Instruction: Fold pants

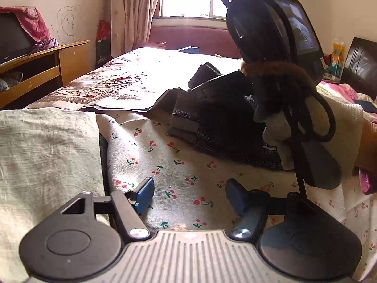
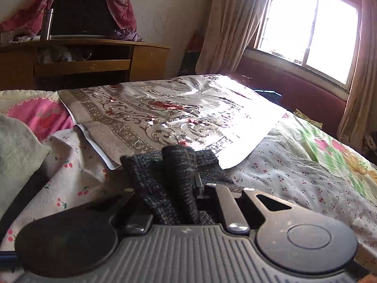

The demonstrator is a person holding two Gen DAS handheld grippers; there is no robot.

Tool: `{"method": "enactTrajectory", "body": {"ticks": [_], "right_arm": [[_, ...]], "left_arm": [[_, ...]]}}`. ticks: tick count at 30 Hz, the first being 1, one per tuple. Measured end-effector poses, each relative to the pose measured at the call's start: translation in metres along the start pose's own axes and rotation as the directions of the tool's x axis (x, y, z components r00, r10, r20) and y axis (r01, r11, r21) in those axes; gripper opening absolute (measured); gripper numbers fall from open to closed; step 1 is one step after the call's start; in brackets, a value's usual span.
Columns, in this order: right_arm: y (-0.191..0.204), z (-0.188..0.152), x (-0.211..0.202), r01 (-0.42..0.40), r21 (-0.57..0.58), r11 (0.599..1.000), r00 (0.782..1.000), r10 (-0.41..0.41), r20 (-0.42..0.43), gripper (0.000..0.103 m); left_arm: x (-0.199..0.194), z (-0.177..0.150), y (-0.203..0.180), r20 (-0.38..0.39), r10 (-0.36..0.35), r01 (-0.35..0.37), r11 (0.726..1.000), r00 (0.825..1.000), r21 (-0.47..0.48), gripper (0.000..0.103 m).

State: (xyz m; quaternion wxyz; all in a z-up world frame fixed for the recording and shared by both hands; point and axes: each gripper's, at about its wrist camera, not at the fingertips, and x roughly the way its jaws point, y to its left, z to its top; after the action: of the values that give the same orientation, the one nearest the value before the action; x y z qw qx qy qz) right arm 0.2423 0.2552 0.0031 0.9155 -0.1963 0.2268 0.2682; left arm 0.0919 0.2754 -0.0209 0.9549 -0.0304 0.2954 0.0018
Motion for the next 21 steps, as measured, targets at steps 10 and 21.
{"method": "enactTrajectory", "body": {"ticks": [10,21], "right_arm": [[-0.085,-0.046,-0.127,-0.021,0.181,0.983,0.998,0.009,0.068,0.058],[-0.291,-0.207,-0.171,0.156,0.817,0.555,0.986,-0.041,-0.16,0.062]], "left_arm": [[-0.026,0.008,-0.013,0.078,-0.035,0.033,0.999,0.996,0.023,0.08],[0.044,0.053,-0.103,0.098,-0.272,0.253,0.952,0.957,0.172,0.08]]}}
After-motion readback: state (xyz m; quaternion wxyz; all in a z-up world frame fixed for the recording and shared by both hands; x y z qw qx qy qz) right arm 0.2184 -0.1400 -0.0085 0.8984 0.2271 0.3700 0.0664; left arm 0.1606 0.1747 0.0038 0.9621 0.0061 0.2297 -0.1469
